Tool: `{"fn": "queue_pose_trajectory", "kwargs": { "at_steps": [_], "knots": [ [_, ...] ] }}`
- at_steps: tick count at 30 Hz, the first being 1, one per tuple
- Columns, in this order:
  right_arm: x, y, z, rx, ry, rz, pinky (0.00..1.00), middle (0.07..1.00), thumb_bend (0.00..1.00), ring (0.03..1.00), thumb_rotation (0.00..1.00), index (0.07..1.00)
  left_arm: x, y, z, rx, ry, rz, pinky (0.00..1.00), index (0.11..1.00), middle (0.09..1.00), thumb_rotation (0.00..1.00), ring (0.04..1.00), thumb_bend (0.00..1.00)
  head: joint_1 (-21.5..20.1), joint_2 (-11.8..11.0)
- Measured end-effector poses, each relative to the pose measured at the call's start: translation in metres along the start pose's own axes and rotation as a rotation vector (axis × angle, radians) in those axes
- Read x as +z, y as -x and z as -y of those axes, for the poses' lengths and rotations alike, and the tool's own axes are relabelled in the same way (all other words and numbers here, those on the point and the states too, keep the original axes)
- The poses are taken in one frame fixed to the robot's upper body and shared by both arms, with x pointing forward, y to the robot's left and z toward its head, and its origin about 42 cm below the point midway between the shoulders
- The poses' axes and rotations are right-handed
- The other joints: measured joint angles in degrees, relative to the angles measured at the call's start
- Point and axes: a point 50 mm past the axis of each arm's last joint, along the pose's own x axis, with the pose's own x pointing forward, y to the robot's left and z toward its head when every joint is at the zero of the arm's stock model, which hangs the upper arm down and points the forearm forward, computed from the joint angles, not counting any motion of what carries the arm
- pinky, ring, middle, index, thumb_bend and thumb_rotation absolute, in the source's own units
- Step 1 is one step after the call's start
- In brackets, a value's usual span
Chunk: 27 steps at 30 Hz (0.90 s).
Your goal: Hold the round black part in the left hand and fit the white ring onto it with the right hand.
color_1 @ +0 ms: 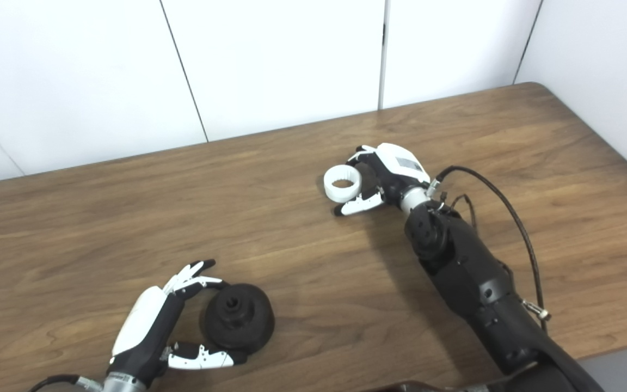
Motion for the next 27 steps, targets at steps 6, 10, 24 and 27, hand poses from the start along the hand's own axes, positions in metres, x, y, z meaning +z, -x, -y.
{"fn": "queue_pose_trajectory", "kwargs": {
  "at_steps": [6,10,24,27],
  "knots": [
    [0.001,0.002,-0.004,-0.052,-0.029,0.022,0.84,0.857,0.57,0.881,0.16,0.536,0.000,0.000,0.000,0.000,0.001,-0.001,0.97,0.592,0.940,0.27,0.976,0.86,0.00,0.09],
    [0.001,0.004,-0.010,-0.117,-0.077,0.037,0.84,0.820,0.52,0.865,0.14,0.489,0.000,0.000,0.000,-0.002,0.002,-0.002,0.97,0.594,0.940,0.27,0.977,0.86,-0.09,0.18],
    [-0.007,0.016,-0.030,-0.230,-0.195,0.029,0.77,0.773,0.52,0.835,0.14,0.482,-0.001,0.000,-0.001,-0.003,0.001,-0.002,0.97,0.589,0.939,0.26,0.977,0.87,0.09,0.62],
    [-0.006,0.019,-0.031,-0.245,-0.201,0.034,0.78,0.772,0.52,0.840,0.14,0.482,0.000,0.000,-0.001,-0.003,0.002,-0.002,0.98,0.590,0.939,0.26,0.978,0.87,0.09,0.62]
  ]
}}
